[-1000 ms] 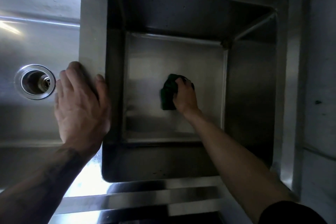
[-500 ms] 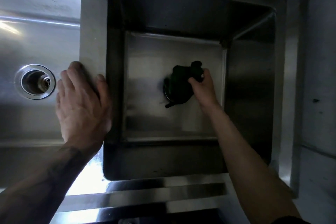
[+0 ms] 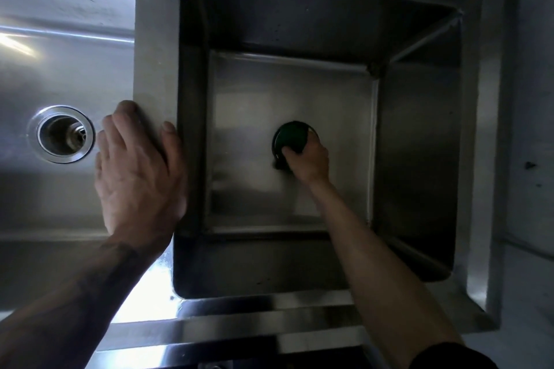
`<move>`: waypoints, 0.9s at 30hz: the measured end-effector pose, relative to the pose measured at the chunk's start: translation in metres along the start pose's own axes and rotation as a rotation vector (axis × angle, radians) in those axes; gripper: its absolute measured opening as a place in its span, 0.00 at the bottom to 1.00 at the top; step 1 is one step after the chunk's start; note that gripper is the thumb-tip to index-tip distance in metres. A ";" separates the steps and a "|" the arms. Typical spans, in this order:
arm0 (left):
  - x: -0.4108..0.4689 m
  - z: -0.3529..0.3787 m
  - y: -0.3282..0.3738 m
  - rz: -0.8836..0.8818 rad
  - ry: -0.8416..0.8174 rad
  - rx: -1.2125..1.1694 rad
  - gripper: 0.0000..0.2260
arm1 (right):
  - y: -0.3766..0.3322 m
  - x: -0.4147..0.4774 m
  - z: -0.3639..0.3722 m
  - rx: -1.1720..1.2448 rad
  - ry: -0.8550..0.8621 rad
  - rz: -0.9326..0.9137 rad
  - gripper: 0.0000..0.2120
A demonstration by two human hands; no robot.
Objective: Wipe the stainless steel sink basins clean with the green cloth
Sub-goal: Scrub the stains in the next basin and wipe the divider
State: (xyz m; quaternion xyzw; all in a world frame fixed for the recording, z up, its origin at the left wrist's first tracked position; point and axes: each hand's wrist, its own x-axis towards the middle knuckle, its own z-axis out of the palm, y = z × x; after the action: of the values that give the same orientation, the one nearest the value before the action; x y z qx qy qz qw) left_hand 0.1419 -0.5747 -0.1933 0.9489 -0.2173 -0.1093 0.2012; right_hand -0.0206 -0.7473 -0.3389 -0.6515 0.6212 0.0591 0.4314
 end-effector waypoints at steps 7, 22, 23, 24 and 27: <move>0.000 0.000 0.001 0.005 -0.001 -0.010 0.16 | 0.015 0.003 -0.052 0.618 -0.295 0.099 0.24; 0.003 0.003 -0.004 0.024 0.005 -0.006 0.17 | 0.036 0.051 -0.022 -0.241 0.388 -0.209 0.43; 0.003 0.003 -0.005 0.031 0.009 -0.009 0.17 | 0.024 0.058 -0.016 -0.229 0.423 -0.200 0.41; 0.003 0.003 -0.005 0.035 0.012 -0.010 0.16 | 0.011 0.065 -0.011 -0.228 0.446 -0.216 0.39; 0.003 0.004 -0.006 0.039 0.005 -0.006 0.16 | -0.034 0.073 0.014 -0.243 0.396 -0.319 0.39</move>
State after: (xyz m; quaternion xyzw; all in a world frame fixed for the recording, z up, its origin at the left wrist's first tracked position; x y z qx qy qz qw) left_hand 0.1458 -0.5729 -0.1997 0.9441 -0.2348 -0.1036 0.2067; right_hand 0.0312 -0.7984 -0.3761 -0.7867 0.5715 -0.0640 0.2244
